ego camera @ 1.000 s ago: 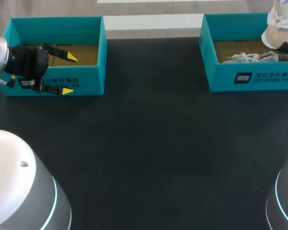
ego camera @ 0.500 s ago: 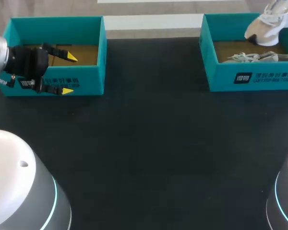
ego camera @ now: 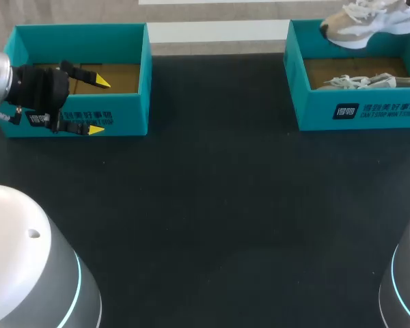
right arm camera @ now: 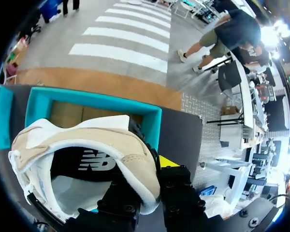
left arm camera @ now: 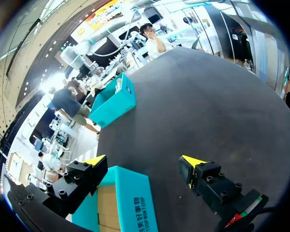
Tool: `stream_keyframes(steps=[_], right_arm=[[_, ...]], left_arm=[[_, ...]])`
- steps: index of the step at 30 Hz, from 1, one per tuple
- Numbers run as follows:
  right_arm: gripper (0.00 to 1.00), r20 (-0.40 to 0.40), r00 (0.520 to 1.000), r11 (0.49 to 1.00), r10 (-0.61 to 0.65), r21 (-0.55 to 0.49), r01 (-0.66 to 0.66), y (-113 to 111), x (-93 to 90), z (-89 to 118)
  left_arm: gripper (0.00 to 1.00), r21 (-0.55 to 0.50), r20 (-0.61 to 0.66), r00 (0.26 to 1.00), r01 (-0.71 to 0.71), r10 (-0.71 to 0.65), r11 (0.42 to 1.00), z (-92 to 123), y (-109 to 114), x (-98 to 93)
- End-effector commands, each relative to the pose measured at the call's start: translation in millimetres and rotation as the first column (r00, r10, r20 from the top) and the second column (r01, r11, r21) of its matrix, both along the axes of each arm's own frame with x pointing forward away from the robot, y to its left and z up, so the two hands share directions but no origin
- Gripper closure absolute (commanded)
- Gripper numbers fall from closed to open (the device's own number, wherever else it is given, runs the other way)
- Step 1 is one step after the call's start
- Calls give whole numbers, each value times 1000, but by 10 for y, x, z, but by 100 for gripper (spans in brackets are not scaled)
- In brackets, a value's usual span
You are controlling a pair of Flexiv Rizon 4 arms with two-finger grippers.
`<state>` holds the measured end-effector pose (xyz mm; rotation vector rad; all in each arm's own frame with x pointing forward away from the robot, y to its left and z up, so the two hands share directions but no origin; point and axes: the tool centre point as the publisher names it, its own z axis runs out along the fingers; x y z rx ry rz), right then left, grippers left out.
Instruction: Take the shoe out of the shoebox, open the shoe tongue, remove and reinsert the insole, then place the shoe into the shoebox
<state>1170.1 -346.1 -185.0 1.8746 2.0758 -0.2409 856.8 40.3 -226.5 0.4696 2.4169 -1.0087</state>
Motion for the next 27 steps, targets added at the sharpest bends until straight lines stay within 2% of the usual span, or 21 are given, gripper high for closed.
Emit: stream_keyframes(steps=[1,17,27], right_arm=[[100,9,997,997,-71,9,71,1,48,28],[100,9,997,997,-71,9,71,1,48,28],[100,28,972,972,-235,4,235,-82,-4,-96]], left_arm=[[0,4,-1,1000,0,0,1000,1,-4,3],[0,4,-1,1000,0,0,1000,1,-4,3],[0,4,-1,1000,0,0,1000,1,-4,3]])
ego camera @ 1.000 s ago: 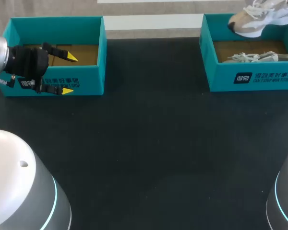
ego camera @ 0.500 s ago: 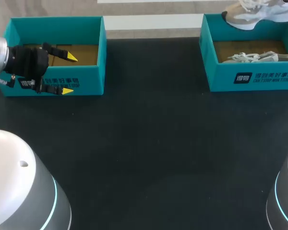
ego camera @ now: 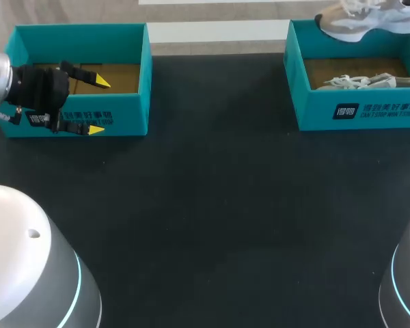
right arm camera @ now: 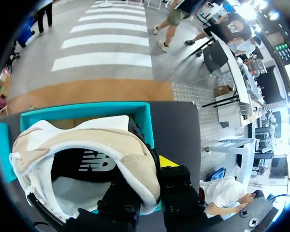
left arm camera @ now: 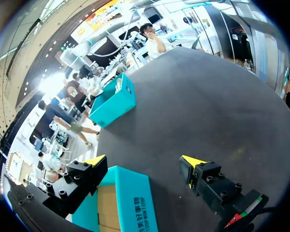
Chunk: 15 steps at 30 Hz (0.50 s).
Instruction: Take the shoe out of the shoebox, open the shoe tongue, remove and reinsert the insole, then place the shoe into the shoebox
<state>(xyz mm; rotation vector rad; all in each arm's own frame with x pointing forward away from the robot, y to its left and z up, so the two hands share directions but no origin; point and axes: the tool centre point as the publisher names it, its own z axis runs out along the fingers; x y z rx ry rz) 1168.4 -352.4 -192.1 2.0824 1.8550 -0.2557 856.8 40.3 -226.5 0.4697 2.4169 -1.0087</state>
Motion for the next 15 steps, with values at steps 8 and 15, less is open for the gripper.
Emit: stream_keyframes(steps=[8,15], right_arm=[[100,-6,998,998,-69,13,69,29,-32,-163],[100,-15,996,996,-88,19,88,44,-60,-318]], left_arm=[[0,4,-1,1000,0,0,1000,1,-4,3],[0,4,-1,1000,0,0,1000,1,-4,3]])
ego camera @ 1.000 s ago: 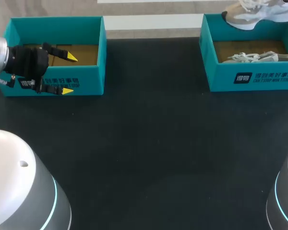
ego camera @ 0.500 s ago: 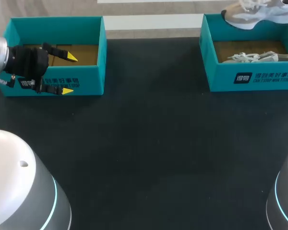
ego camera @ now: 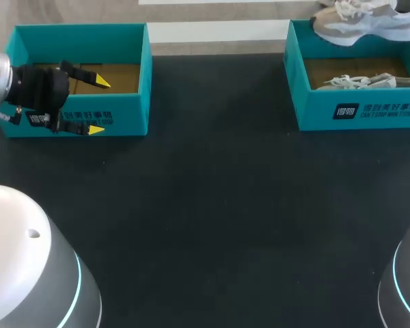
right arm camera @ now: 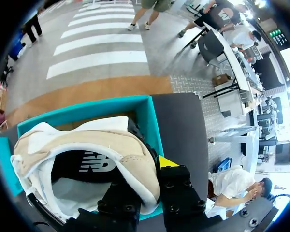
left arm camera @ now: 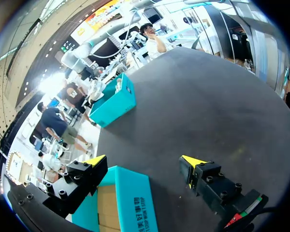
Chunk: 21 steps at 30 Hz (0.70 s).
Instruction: Take the shoe out of the shoebox, open the shoe tongue, remove and reinsert the insole, then place the shoe into the shoebox
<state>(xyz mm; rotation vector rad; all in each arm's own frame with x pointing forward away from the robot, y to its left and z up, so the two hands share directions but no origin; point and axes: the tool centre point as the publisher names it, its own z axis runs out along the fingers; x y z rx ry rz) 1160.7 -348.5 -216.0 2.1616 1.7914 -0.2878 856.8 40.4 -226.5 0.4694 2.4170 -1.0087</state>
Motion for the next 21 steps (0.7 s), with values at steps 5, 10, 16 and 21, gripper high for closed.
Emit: stream_keyframes(steps=[5,10,16,21], right_arm=[[100,-4,1000,1000,-25,-3,25,6,3,-171],[100,-7,999,999,-40,-7,40,-3,-16,-269],[100,-9,998,998,-61,-30,61,-38,-36,-414],[100,-20,997,997,-69,-37,68,-68,-60,-520]], left_arm=[[0,4,-1,1000,0,0,1000,1,-4,2],[0,4,-1,1000,0,0,1000,1,-4,2],[0,4,-1,1000,0,0,1000,1,-4,2],[0,4,-1,1000,0,0,1000,1,-4,2]])
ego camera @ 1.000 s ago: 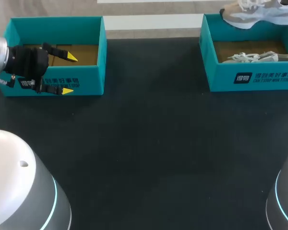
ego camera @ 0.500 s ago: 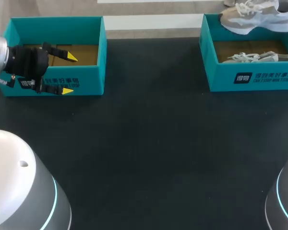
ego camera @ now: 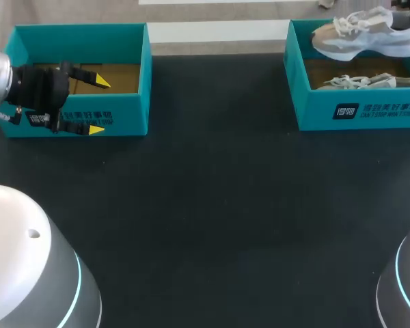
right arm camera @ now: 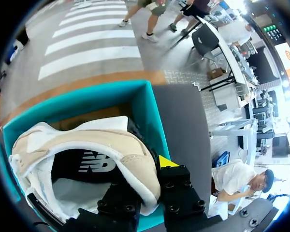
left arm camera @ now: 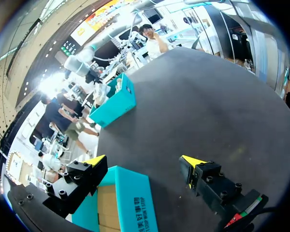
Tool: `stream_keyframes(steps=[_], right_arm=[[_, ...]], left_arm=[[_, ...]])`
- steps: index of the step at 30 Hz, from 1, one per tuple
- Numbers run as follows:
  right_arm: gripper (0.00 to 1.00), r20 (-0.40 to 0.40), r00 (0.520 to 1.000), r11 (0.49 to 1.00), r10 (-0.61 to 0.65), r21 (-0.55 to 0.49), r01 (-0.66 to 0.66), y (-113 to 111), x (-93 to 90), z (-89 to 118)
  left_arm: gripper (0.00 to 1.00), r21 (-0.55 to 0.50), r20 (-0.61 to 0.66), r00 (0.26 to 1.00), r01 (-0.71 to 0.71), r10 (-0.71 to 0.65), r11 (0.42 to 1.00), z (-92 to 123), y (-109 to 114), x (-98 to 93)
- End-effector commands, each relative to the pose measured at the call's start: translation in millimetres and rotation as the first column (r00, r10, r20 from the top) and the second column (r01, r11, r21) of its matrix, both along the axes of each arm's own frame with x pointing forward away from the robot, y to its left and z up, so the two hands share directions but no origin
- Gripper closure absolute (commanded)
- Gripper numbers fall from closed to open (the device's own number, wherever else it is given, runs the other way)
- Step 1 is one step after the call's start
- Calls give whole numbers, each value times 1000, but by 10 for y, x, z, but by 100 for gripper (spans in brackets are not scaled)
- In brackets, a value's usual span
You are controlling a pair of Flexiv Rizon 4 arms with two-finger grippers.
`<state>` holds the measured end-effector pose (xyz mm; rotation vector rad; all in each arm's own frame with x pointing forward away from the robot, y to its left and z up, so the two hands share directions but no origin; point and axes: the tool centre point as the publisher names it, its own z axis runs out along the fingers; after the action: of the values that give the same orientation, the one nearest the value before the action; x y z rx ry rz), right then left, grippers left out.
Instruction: Take the shoe out of the shoebox, open the shoe tongue, remove and reinsert the insole, then place the shoe into the shoebox
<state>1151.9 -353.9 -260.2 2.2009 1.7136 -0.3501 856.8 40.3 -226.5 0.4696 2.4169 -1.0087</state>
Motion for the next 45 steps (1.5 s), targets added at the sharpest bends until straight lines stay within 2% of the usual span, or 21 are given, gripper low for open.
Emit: stream_keyframes(steps=[1,11,20,32,45], right_arm=[[100,-8,1000,1000,-7,-2,7,-22,25,-105],[100,-42,999,1000,-10,-2,10,-57,24,-285],[100,-44,999,1000,-6,5,6,-45,129,-406],[100,-10,1000,1000,5,3,-5,-8,280,-598],[100,14,1000,1000,16,20,-16,85,282,-771]], left_arm=[[0,4,-1,1000,0,0,1000,1,-4,3],[0,4,-1,1000,0,0,1000,1,-4,3],[0,4,-1,1000,0,0,1000,1,-4,3],[0,4,-1,1000,0,0,1000,1,-4,3],[0,4,-1,1000,0,0,1000,1,-4,3]])
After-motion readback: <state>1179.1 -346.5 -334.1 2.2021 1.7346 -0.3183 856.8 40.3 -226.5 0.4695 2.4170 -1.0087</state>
